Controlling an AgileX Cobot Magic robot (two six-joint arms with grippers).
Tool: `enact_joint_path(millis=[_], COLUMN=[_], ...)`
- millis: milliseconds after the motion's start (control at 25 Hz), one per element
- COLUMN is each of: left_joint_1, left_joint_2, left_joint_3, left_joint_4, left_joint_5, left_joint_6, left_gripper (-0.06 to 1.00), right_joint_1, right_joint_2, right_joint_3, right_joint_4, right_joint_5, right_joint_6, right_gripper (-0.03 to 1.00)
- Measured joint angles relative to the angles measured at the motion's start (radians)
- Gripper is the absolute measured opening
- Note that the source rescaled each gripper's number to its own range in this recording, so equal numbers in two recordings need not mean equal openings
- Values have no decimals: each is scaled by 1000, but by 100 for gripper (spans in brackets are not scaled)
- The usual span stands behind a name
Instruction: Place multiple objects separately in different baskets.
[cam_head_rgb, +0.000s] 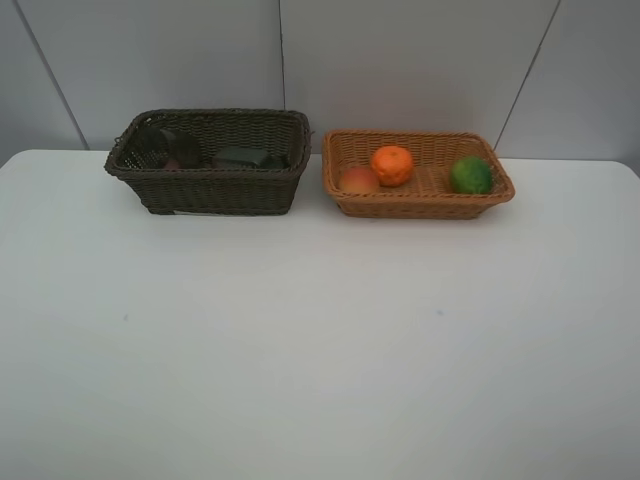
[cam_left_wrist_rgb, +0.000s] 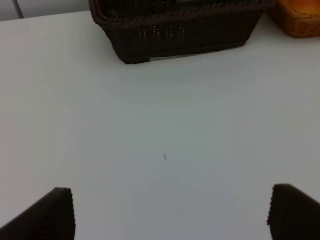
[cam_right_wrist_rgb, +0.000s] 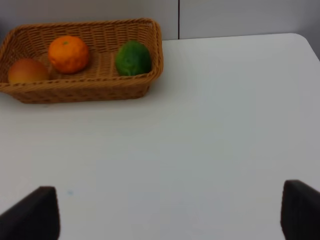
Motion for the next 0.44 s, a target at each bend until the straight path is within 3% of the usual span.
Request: enact_joint_path(millis=[440], left_joint_1=[0], left_joint_2=[0], left_joint_3=[0], left_joint_4=[0], left_joint_5=[0], left_joint_6=[0], left_gripper=[100], right_joint_1=[0], right_joint_2=[0], right_joint_3=[0], right_joint_4=[0], right_joint_5=[0], right_joint_6=[0], right_gripper=[92])
